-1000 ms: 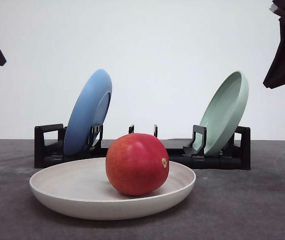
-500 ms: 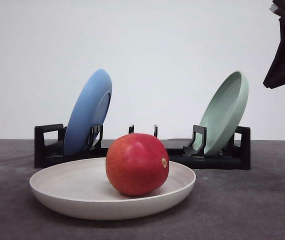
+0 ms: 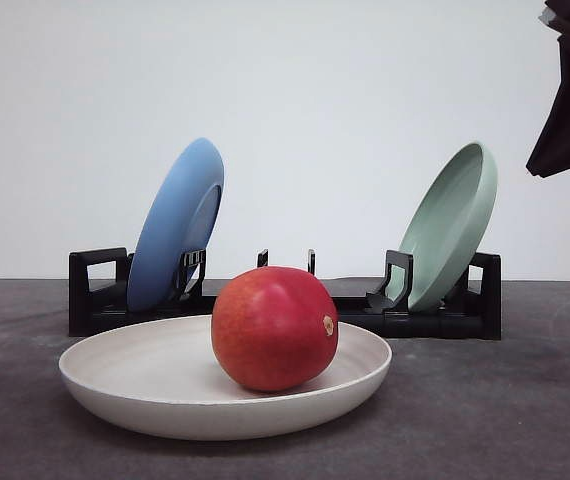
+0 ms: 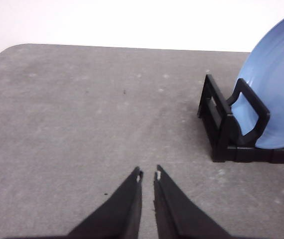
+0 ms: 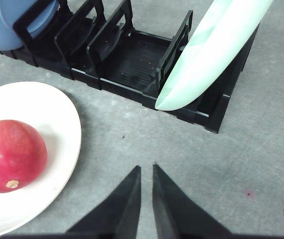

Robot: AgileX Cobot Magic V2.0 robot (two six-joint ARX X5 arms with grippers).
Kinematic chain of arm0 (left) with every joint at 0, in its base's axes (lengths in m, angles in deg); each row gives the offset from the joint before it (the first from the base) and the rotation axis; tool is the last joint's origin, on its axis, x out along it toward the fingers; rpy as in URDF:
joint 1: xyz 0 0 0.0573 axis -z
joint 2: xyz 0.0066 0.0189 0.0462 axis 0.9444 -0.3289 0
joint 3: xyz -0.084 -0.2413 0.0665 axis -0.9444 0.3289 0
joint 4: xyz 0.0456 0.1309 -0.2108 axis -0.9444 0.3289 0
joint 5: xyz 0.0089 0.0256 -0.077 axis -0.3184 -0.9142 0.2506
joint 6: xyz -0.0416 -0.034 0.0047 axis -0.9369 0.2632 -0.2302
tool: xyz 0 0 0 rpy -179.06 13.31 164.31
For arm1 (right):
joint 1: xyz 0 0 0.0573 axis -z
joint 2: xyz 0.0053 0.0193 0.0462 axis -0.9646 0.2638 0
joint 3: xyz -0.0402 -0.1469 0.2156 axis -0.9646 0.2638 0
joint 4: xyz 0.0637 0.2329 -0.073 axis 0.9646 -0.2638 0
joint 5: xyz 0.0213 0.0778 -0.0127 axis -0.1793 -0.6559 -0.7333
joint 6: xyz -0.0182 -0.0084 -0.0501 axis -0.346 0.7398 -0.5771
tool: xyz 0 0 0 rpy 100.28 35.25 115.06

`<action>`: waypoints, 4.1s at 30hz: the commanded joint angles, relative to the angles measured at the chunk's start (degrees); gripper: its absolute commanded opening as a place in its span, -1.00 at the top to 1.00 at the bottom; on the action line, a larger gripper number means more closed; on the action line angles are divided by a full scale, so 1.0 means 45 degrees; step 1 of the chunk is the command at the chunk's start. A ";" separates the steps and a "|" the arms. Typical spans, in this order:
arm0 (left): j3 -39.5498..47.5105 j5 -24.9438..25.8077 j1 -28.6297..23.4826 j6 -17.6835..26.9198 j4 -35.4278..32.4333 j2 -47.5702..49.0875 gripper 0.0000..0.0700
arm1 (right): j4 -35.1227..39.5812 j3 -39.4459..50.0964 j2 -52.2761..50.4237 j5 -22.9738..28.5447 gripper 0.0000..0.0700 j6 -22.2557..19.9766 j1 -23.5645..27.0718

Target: Place pomegranate in white plate

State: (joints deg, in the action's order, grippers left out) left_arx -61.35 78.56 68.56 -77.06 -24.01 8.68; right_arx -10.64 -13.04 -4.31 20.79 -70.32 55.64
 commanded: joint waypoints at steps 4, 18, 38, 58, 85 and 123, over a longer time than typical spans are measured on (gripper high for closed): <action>0.0594 -0.0326 -0.0024 0.0078 -0.0126 0.0900 0.92 | 0.0136 -0.0058 0.0078 0.0019 0.90 -0.0087 -0.0044; 0.1072 -0.0327 -0.0010 0.0078 0.0146 0.1281 0.92 | 0.0136 -0.0058 0.0078 0.0023 0.90 -0.0091 -0.0053; 0.1072 -0.0327 -0.0010 0.0078 0.0146 0.1277 0.92 | 0.0040 0.0013 -0.0589 0.0379 0.90 -0.1066 0.0098; 0.1072 -0.0327 -0.0010 0.0078 0.0146 0.1277 0.92 | 0.2478 0.6184 -0.9103 0.0925 0.90 -0.1282 0.3216; 0.1072 -0.0327 -0.0010 0.0078 0.0146 0.1277 0.92 | 0.4717 0.8136 -1.1166 0.1821 0.90 -0.0661 0.4051; 0.1072 -0.0327 -0.0010 0.0078 0.0146 0.1277 0.92 | 0.4716 0.8136 -1.1166 0.1821 0.90 -0.0661 0.4051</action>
State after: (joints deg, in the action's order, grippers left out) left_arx -57.08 77.42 68.56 -77.06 -23.62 14.38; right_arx 9.98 23.37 -54.56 28.97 -73.91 73.78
